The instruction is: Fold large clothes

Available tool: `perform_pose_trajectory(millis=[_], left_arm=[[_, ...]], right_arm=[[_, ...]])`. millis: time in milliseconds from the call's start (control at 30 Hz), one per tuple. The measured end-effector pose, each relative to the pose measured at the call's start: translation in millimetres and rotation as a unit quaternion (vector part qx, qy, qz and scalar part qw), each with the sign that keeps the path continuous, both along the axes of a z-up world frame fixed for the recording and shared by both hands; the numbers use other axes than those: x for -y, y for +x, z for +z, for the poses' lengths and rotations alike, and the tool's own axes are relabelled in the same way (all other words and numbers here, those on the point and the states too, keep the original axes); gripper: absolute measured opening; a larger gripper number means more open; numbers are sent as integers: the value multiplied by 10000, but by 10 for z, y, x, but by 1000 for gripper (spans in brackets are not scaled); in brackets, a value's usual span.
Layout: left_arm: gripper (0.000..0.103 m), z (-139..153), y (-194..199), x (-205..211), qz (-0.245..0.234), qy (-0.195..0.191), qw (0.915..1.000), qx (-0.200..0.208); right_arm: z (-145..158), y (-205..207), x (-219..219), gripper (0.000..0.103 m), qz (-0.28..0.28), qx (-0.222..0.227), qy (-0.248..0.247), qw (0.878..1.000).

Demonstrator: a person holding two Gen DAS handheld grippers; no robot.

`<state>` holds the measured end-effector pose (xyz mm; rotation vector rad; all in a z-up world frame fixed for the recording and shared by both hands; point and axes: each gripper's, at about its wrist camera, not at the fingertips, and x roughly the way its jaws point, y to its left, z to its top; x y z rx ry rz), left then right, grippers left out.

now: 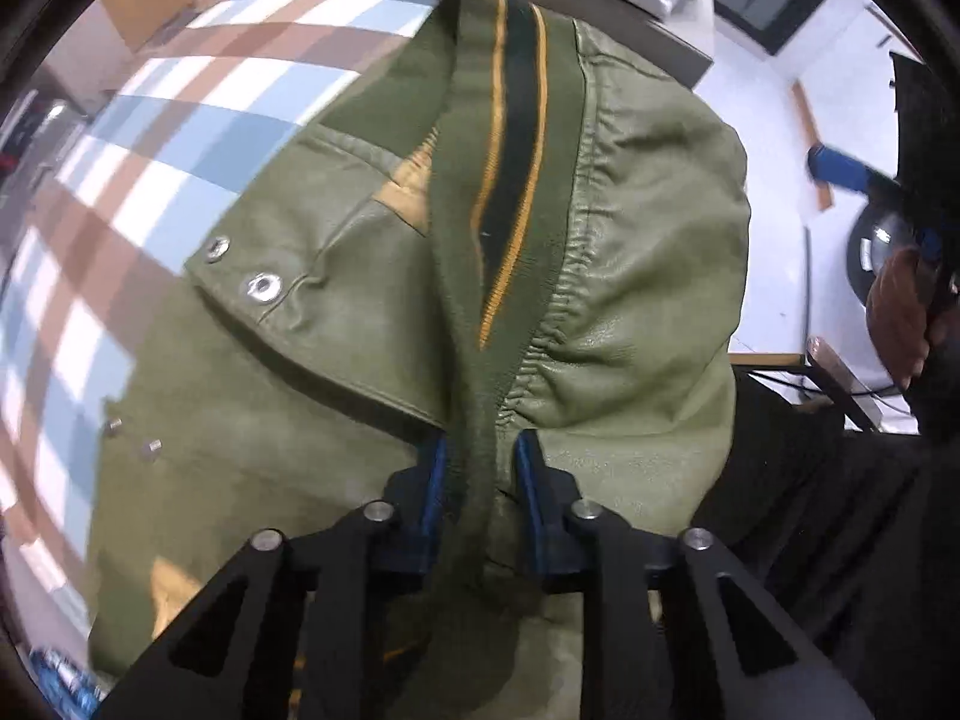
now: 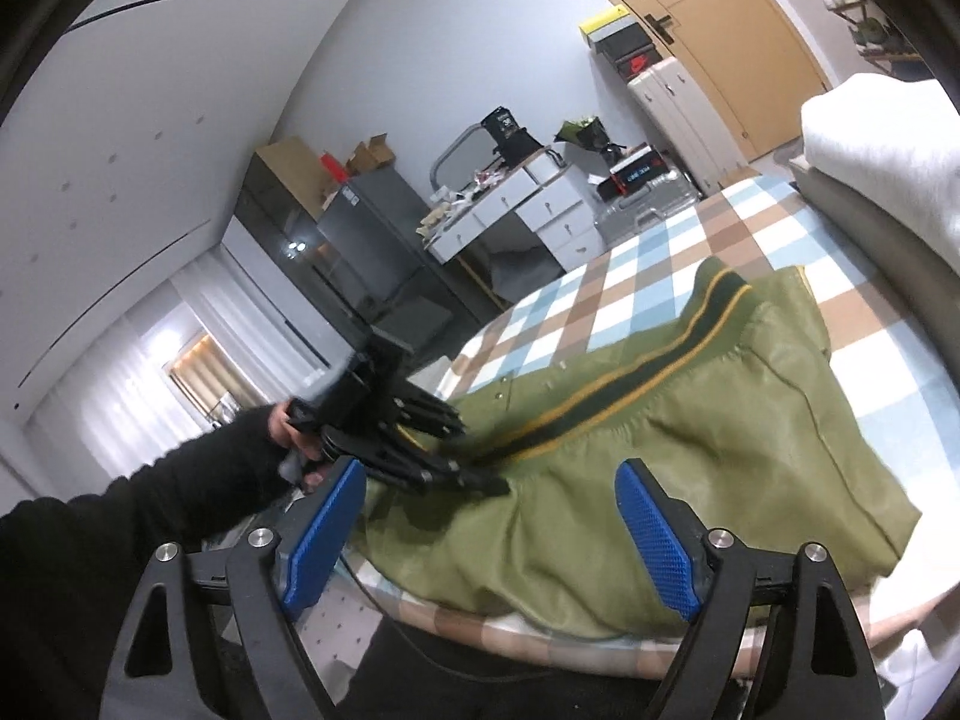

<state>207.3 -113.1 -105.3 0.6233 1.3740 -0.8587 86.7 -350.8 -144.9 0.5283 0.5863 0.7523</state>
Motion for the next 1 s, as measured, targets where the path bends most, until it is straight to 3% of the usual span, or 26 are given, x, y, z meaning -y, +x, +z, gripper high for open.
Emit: perform_pose_trajectory(millis=[33, 133, 367, 533, 600, 700, 800, 833, 900, 1000], left_arm=[[0, 51, -41, 44, 7, 283, 9993, 260], [0, 249, 14, 110, 354, 483, 9963, 614], [0, 501, 239, 279, 285, 468, 9896, 1329], [0, 223, 667, 333, 179, 821, 9845, 1541], [0, 39, 821, 342, 168, 948, 9853, 1409], [4, -342, 1008, 316, 236, 903, 9889, 1152], [4, -290, 1003, 263, 270, 601, 9911, 1158], [5, -233, 1009, 214, 330, 540, 9916, 1127], [31, -48, 1022, 69, 659, 443, 9872, 1381], [40, 423, 897, -295, 1166, -7, 9734, 1970]], right_arm=[[-21, 16, -29, 87, 19, -3, -36, 10000], [-93, 54, -112, 87, 106, -2, -116, 9999], [-221, 188, -192, 87, 128, -143, -13, 9998], [-274, 339, -168, 87, -76, -257, 52, 9996], [-295, 405, -171, 86, -187, -321, 1, 9993], [-320, 491, -188, 86, -368, -418, -203, 9982], [-360, 554, -170, 86, -479, -682, -338, 9959], [-375, 565, -167, 86, -479, -784, -376, 9951], [-392, 587, -183, 88, -467, -918, -491, 9935], [-398, 607, -270, 101, -336, -1048, -780, 9909]])
